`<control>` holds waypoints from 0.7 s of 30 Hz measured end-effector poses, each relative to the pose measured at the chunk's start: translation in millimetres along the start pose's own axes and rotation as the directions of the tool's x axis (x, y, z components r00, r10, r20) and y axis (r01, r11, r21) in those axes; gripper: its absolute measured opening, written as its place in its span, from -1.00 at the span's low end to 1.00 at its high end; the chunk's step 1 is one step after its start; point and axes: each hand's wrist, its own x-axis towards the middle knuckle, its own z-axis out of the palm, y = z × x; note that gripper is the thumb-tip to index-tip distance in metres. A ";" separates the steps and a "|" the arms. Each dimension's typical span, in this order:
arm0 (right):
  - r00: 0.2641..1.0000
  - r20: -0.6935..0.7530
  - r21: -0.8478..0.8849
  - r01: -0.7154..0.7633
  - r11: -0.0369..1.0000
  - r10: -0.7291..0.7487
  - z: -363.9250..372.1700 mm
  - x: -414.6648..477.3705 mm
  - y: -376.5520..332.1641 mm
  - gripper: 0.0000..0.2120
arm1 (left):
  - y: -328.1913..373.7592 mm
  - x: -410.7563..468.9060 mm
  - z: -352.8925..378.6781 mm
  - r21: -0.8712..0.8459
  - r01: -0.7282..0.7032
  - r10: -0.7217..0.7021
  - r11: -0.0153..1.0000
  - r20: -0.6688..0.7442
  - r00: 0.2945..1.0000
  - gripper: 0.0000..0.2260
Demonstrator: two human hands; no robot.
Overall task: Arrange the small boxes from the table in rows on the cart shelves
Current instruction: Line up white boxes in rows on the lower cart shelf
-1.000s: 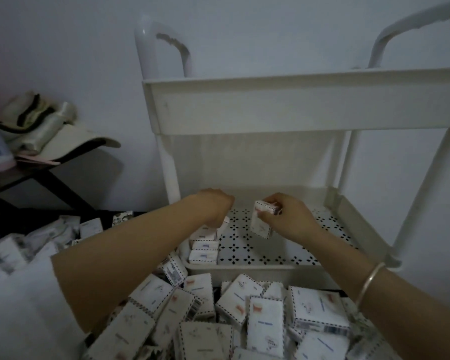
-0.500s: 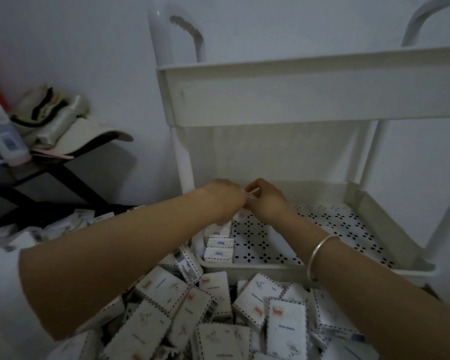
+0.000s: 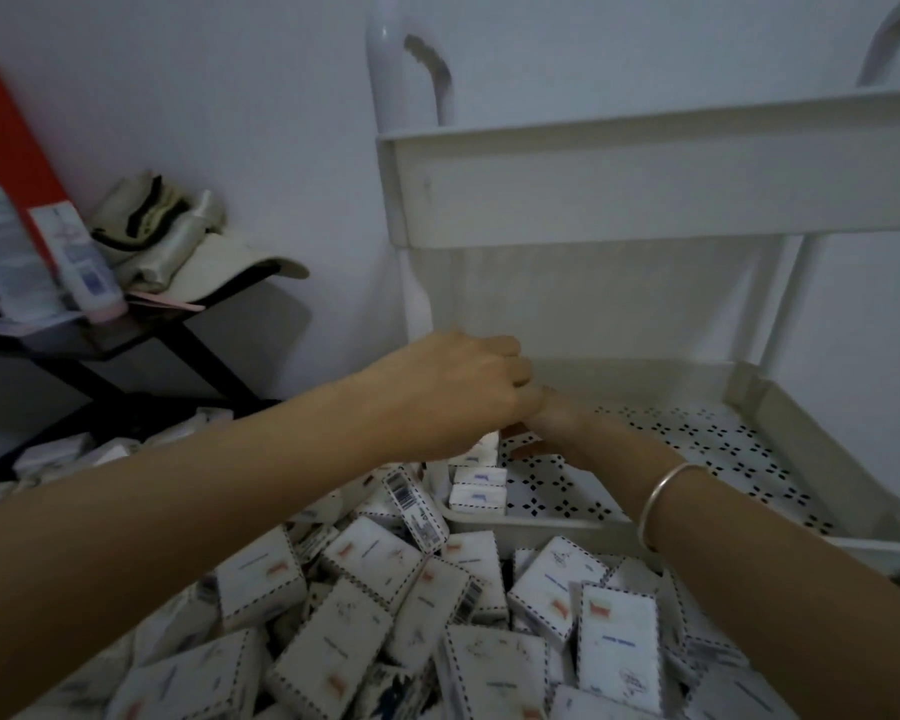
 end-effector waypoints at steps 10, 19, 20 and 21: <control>0.995 -0.062 -0.312 0.050 0.949 -0.073 7.7 0.2 -6.0 -0.68 | 20.9 -86.5 13.0 -0.203 0.351 -0.332 0.914 0.122 0.935 -0.58; 0.989 -0.101 -0.388 0.062 0.919 -0.109 7.5 -21.4 -10.8 -0.56 | 24.4 -93.1 20.6 -0.221 0.415 -0.389 0.882 0.152 0.908 -0.75; 0.982 -0.119 -0.417 0.083 0.905 -0.144 6.2 -25.5 -12.7 -0.56 | 24.5 -93.5 18.2 -0.220 0.423 -0.404 0.879 0.130 0.906 -0.76; 0.971 -0.145 -0.459 0.106 0.882 -0.192 5.1 -31.0 -15.5 -0.58 | 24.8 -94.4 15.3 -0.220 0.438 -0.427 0.871 0.099 0.899 -0.75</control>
